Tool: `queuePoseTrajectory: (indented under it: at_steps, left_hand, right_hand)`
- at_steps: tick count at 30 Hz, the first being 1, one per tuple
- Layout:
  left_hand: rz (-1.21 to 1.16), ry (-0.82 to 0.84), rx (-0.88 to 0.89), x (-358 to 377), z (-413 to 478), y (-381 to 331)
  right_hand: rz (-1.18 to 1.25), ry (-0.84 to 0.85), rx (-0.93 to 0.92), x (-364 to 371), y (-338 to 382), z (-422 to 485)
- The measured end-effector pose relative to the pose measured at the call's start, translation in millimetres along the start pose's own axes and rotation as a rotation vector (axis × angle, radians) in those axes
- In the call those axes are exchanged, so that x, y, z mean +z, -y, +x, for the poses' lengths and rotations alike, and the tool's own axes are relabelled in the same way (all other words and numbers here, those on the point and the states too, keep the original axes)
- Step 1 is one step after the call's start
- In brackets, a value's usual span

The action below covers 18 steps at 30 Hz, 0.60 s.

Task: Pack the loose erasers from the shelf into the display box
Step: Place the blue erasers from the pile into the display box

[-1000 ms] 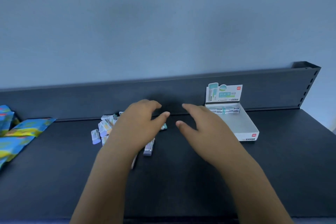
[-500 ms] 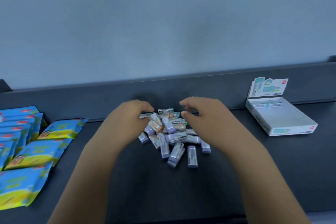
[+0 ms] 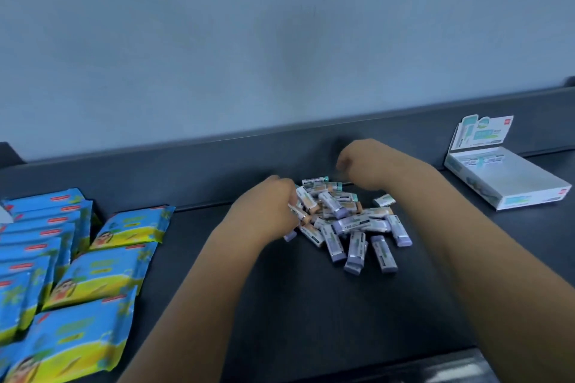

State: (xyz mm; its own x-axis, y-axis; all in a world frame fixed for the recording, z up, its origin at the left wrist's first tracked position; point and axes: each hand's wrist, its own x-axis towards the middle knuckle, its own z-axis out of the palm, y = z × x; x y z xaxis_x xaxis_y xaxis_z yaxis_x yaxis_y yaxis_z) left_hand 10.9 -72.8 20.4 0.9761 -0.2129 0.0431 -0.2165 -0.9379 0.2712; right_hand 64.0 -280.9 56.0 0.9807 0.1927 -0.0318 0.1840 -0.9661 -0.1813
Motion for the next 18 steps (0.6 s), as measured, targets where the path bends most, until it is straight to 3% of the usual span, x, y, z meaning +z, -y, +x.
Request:
queuePoseTrajectory:
  at_steps: [10, 14, 18]
  left_hand:
    - [-0.01, 0.034, 0.045, -1.5, 10.8, 6.2]
    - [-0.159, 0.036, 0.075, -12.6, 18.0, 9.3]
    - [-0.245, -0.014, 0.064, -13.6, 30.2, 9.0]
  right_hand:
    - [0.197, 0.055, 0.094, 25.7, -6.3, -1.4]
    - [0.271, -0.082, 0.07, 28.2, -8.3, 0.6]
    - [0.514, -0.215, 0.098, 24.9, -13.1, -0.3]
